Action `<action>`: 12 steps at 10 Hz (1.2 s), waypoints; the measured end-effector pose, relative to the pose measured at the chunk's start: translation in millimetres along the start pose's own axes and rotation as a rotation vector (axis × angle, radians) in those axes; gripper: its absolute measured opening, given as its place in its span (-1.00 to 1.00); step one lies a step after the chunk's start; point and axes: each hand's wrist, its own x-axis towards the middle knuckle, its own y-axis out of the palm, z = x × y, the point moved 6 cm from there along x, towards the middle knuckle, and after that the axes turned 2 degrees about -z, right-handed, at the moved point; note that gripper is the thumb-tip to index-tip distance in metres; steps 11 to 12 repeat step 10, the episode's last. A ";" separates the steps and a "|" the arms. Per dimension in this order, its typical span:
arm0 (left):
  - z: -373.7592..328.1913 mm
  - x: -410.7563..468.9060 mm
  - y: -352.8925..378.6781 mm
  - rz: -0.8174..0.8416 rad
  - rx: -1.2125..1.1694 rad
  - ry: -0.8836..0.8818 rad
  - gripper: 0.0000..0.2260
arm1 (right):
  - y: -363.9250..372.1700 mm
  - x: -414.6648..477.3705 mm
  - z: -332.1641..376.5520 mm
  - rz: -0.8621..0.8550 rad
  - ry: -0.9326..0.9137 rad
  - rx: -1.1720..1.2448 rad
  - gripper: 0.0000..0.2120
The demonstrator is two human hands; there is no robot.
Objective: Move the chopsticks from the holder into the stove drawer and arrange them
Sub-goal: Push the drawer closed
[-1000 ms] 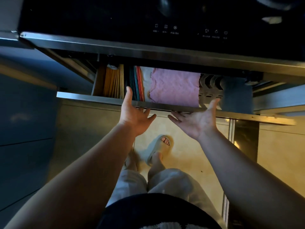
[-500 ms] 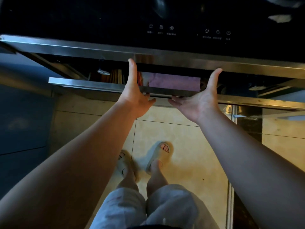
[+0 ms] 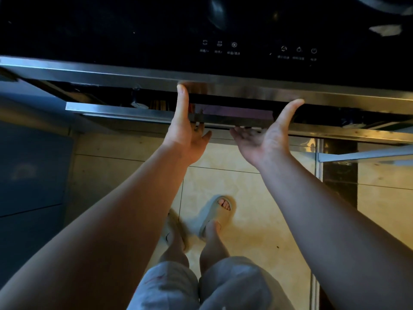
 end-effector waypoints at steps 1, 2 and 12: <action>0.5 4.2 -2.9 0.023 -0.050 -0.026 -0.08 | 0.4 3.3 -0.1 0.004 0.012 0.038 -0.02; 2.3 8.5 -1.8 0.050 -0.063 -0.020 -0.09 | 1.4 6.0 -1.1 0.026 0.010 0.071 -0.01; 13.7 -12.5 -8.8 -0.035 0.255 -0.133 -0.19 | -9.2 -19.9 -1.7 0.102 0.028 -0.181 -0.19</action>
